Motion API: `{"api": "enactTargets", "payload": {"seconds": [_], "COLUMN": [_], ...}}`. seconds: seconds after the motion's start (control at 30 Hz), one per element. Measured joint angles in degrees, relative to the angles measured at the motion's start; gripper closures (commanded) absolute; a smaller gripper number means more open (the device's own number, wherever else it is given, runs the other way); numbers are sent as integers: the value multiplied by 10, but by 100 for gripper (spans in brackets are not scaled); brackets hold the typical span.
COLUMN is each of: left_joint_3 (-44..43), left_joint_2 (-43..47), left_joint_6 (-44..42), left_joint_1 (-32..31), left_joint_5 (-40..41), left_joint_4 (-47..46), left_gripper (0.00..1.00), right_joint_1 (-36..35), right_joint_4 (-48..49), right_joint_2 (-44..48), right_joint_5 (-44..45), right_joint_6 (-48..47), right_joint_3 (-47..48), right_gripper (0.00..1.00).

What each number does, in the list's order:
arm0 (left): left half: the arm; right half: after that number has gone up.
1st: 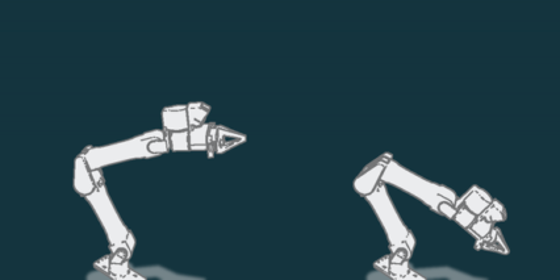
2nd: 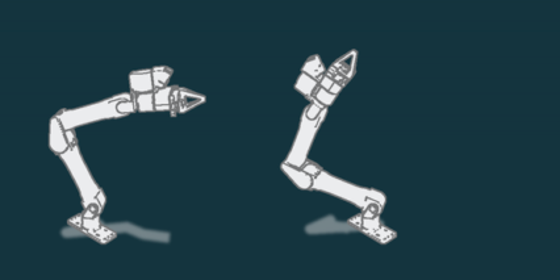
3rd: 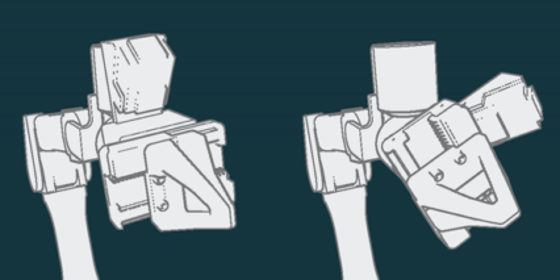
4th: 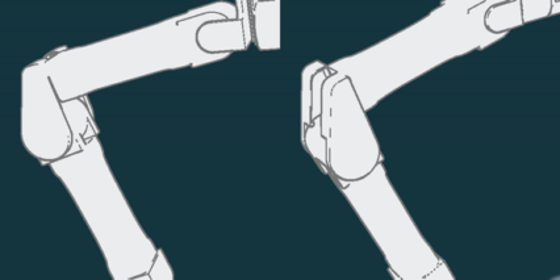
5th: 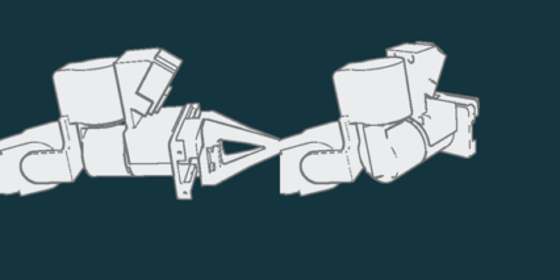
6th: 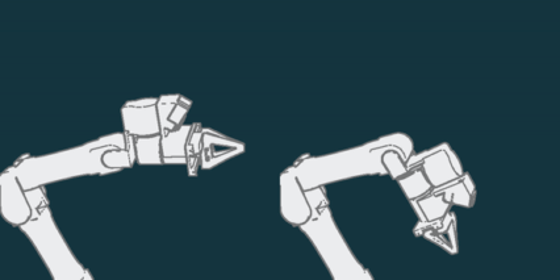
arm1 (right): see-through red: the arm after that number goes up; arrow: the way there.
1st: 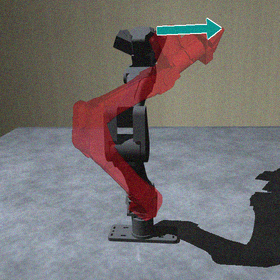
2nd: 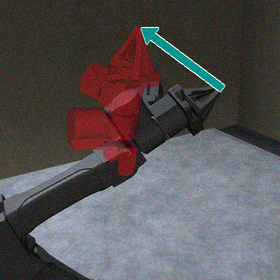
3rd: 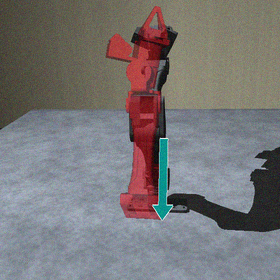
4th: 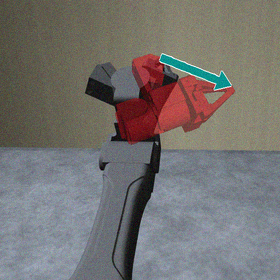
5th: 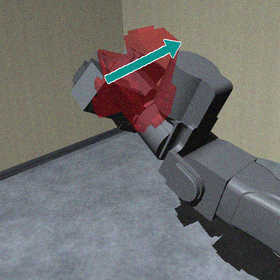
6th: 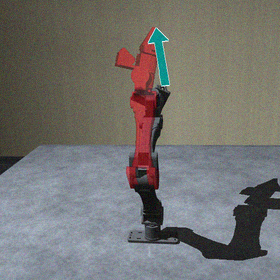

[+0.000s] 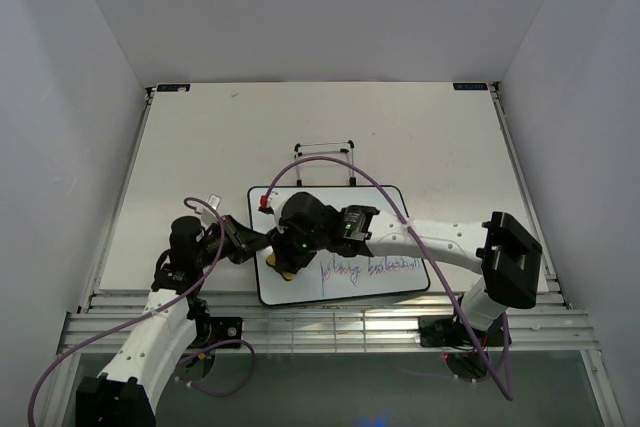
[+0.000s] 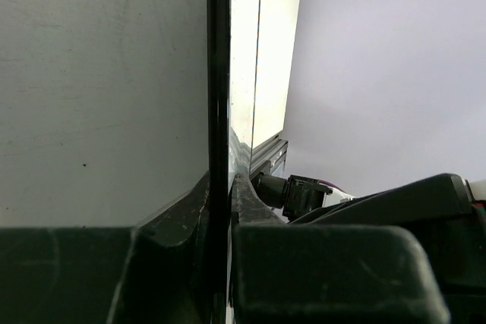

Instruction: Erase the whiteboard

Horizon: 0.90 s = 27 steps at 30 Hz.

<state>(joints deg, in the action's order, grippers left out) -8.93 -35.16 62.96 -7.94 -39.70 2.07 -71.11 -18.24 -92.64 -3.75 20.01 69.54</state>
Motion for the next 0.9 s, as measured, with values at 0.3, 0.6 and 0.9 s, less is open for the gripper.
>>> {"api": "enactTargets", "payload": {"seconds": [0.3, 0.6, 0.9], "left_joint_3": [1, 1, 1], "left_joint_2": [-3, -3, -3], "left_joint_6": [-1, 1, 1], "left_joint_1": [0, 0, 1], "left_joint_5": [2, 0, -1], "left_joint_4": [-5, -8, -7], "left_gripper": [100, 100, 100], "right_joint_1": [81, 132, 86], "right_joint_4": [3, -32, -24], "right_joint_2": [4, -11, -16], "right_joint_5": [-8, 4, -51], "right_joint_6": [-11, -28, -51], "right_joint_3": [-24, -7, 7], "right_gripper": [84, 84, 84]}}
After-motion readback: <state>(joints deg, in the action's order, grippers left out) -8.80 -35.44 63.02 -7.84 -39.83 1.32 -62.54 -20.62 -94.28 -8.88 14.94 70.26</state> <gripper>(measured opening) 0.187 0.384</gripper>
